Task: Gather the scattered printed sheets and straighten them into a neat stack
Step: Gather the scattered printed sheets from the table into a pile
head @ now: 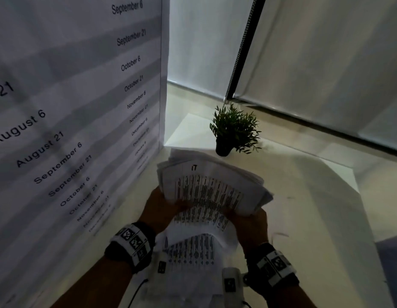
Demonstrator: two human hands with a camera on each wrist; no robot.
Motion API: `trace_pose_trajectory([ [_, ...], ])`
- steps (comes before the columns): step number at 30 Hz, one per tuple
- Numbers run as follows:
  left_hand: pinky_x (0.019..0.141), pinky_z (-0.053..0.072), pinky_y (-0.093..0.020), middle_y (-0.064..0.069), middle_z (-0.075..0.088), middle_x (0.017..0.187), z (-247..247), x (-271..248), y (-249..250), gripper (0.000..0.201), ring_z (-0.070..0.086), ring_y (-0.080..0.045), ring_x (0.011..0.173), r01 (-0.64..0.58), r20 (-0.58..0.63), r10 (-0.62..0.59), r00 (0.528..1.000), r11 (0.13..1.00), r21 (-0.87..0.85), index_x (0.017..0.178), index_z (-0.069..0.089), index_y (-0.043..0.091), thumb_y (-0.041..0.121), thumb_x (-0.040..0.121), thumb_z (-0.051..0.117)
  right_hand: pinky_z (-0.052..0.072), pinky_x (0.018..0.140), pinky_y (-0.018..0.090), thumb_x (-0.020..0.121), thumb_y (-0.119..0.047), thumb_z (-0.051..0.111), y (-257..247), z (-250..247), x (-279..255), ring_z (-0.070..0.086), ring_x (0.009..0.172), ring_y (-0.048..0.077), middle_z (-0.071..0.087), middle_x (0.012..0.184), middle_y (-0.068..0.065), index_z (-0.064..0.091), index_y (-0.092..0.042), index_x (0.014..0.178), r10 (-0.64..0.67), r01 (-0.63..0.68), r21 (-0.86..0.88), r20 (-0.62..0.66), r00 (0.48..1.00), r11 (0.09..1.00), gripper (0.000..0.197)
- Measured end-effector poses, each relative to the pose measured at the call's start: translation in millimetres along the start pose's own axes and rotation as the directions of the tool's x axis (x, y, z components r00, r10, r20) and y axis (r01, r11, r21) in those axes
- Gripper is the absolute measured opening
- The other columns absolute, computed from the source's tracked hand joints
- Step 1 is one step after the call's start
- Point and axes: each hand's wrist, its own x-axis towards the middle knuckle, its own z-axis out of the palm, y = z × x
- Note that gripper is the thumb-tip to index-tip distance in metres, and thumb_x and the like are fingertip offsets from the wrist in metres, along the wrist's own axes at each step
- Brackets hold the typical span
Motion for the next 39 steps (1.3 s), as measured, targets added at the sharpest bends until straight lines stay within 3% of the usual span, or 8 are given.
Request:
trace_pose_trajectory([
  [7, 0.073, 0.053, -0.012, 0.020, 0.068, 0.096, 7.4, -3.6, -16.7, 0.019, 0.065, 0.009, 0.088, 0.040, 0.052, -0.048, 0.998, 0.990, 0.136, 0.099, 0.062, 0.042, 0.029, 0.086, 0.068, 0.058, 0.064, 0.019, 0.072, -0.017, 0.084, 5.4, 4.7, 1.4, 0.070, 0.069, 0.000, 0.072, 0.066, -0.022, 0.070, -0.035, 0.072, 0.079, -0.079, 0.046, 0.004, 0.997, 0.996, 0.022],
  [12, 0.094, 0.053, -0.037, 0.011, 0.070, 0.105, 7.4, -13.1, -39.7, 0.020, 0.065, -0.010, 0.099, 0.152, 0.069, -0.164, 0.984, 0.976, 0.154, 0.106, 0.067, 0.038, 0.039, 0.086, 0.066, 0.047, 0.048, 0.009, 0.079, 0.000, 0.074, 7.3, 4.1, -9.4, 0.057, 0.060, 0.027, 0.070, 0.068, 0.017, 0.067, 0.016, 0.080, 0.120, -0.118, -0.070, 0.022, 0.993, 0.991, 0.018],
  [17, 0.071, 0.050, -0.025, 0.007, 0.065, 0.080, -15.2, -1.5, -4.9, 0.015, 0.060, -0.005, 0.074, 0.112, -0.245, -0.078, 0.966, 0.985, 0.129, 0.090, 0.067, 0.019, 0.033, 0.090, 0.062, 0.054, 0.089, 0.037, 0.079, -0.032, 0.077, 26.4, 6.7, -4.0, 0.060, 0.108, 0.020, 0.062, 0.124, 0.001, 0.056, -0.015, 0.127, 0.197, -0.188, -0.092, 0.104, 0.975, 0.978, 0.055],
  [20, 0.059, 0.046, -0.024, -0.005, 0.065, 0.071, -51.4, 2.7, 2.2, 0.027, 0.060, -0.019, 0.063, 0.119, -0.336, -0.045, 0.941, 0.972, 0.203, 0.084, 0.068, 0.010, 0.035, 0.091, 0.061, 0.033, 0.112, 0.040, 0.081, -0.045, 0.071, 49.6, 16.7, -9.4, 0.039, 0.135, 0.029, 0.036, 0.150, 0.009, 0.026, -0.010, 0.148, 0.370, -0.297, -0.418, 0.103, 0.923, 0.858, 0.088],
  [24, 0.060, 0.046, -0.025, -0.001, 0.065, 0.075, -77.2, -10.1, -15.8, 0.022, 0.062, -0.024, 0.074, 0.213, -0.298, -0.123, 0.947, 0.933, 0.290, 0.084, 0.067, 0.012, 0.031, 0.092, 0.061, 0.027, 0.111, 0.052, 0.076, -0.059, 0.067, 77.8, 51.3, -22.5, 0.019, 0.141, 0.035, 0.012, 0.157, 0.012, -0.001, -0.009, 0.152, 0.538, -0.347, -0.762, 0.002, 0.843, 0.547, 0.113],
  [29, 0.082, 0.053, -0.035, 0.005, 0.068, 0.089, -87.8, -35.3, -43.9, 0.002, 0.066, -0.021, 0.086, 0.246, -0.286, -0.173, 0.942, 0.939, 0.242, 0.088, 0.065, 0.030, 0.029, 0.089, 0.065, 0.037, 0.106, 0.054, 0.067, -0.049, 0.079, 82.5, 70.0, -12.7, 0.034, 0.131, 0.036, 0.031, 0.142, 0.014, 0.020, -0.011, 0.144, 0.580, -0.441, -0.731, -0.075, 0.811, 0.521, 0.104],
  [33, 0.081, 0.056, -0.041, -0.004, 0.071, 0.084, -89.1, -45.7, -51.0, 0.026, 0.067, -0.027, 0.083, 0.341, -0.302, -0.268, 0.915, 0.913, 0.222, 0.094, 0.070, 0.011, 0.035, 0.087, 0.067, 0.038, 0.107, 0.049, 0.067, -0.050, 0.079, 83.3, 77.6, -9.2, 0.040, 0.127, 0.036, 0.036, 0.139, 0.016, 0.030, -0.007, 0.138, 0.602, -0.499, -0.718, -0.140, 0.786, 0.486, 0.096],
  [39, 0.053, 0.041, -0.025, -0.001, 0.059, 0.057, -83.6, -52.0, -41.3, 0.032, 0.056, -0.020, 0.057, 0.375, -0.299, -0.296, 0.907, 0.892, 0.254, 0.061, 0.059, 0.015, 0.024, 0.090, 0.065, 0.050, 0.095, 0.038, 0.067, -0.037, 0.081, 91.3, 89.8, -8.3, 0.059, 0.112, 0.032, 0.057, 0.126, 0.013, 0.046, -0.005, 0.130, 0.581, -0.510, -0.620, -0.105, 0.807, 0.597, 0.079],
])
